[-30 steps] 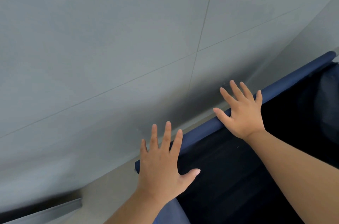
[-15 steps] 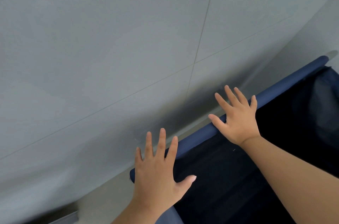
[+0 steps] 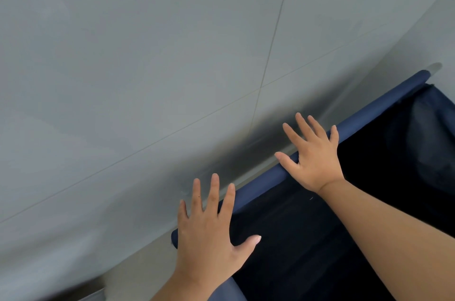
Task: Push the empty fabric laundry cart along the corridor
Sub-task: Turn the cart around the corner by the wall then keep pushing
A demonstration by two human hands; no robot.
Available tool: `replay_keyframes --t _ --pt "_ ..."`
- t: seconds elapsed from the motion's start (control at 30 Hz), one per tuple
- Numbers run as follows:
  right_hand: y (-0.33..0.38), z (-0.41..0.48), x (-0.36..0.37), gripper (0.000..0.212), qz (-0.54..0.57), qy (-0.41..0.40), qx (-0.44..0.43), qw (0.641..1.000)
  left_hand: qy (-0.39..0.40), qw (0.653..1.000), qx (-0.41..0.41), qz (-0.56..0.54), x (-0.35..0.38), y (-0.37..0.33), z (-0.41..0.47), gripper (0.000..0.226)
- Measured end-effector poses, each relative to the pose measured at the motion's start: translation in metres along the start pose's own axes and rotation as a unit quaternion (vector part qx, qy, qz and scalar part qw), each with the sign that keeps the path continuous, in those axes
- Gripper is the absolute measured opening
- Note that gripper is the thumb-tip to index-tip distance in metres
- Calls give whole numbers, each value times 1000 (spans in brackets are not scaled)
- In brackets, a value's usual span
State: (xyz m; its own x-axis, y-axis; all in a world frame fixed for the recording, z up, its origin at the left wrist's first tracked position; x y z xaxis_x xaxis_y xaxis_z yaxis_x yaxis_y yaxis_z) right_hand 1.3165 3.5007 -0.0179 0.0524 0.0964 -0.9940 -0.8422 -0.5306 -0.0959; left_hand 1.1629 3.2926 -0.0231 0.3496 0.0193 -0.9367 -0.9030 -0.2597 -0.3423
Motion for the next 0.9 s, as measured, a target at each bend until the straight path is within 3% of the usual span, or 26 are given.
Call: replay_keyframes --t 0.9 --pt "7 21 -2 79 9 -16 2 1000 -11 1000 0 4 -7 9 15 101"
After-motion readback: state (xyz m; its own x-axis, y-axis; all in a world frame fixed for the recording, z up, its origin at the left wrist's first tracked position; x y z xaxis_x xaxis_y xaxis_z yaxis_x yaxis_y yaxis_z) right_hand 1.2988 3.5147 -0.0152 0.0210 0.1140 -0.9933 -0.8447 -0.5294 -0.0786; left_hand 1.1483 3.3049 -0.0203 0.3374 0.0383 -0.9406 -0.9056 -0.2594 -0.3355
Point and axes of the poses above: each hand's wrist, its own z-axis towards the middle knuckle, its own x-axis out of the palm, y = z × x, the point moved 6 cm from there along z, towards the middle knuckle, and after that the axes turned 14 degrees about -z, right-handed, at the moved point
